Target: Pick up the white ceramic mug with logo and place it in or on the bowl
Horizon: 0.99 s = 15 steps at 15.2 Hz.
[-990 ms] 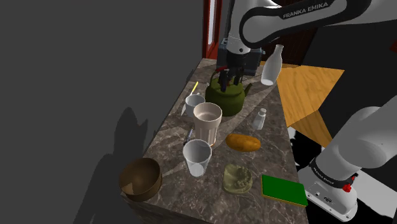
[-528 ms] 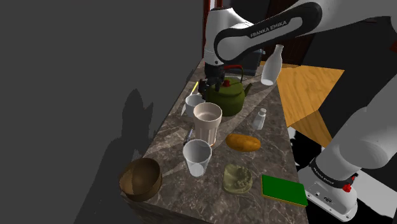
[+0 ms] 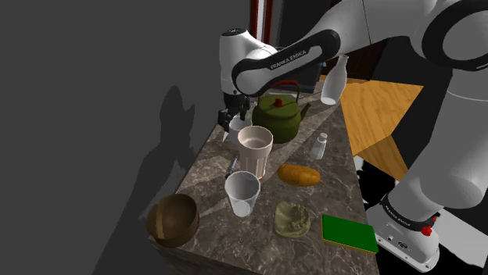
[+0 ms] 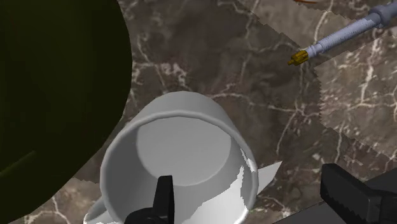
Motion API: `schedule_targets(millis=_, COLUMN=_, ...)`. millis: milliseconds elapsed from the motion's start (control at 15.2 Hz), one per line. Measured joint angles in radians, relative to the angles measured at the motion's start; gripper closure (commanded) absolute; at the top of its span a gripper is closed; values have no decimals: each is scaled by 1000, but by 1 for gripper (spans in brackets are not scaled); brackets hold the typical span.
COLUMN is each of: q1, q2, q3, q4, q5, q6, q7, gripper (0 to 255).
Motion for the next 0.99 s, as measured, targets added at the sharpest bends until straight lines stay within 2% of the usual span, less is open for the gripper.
schedule_targets(millis=132, q1=13, q2=35, q3=-1, q4=25, q5=-18, q6=8, q7=15, gripper=0)
schedule_targets(millis=528, q1=19, q2=85, q3=-10, q4=7, q5=-42, q6=73, q7=30, gripper=0)
schedule_targets(millis=990, q1=19, q2=94, q3=-12, q4=1, q5=-46, q6=87, q7=32, gripper=0)
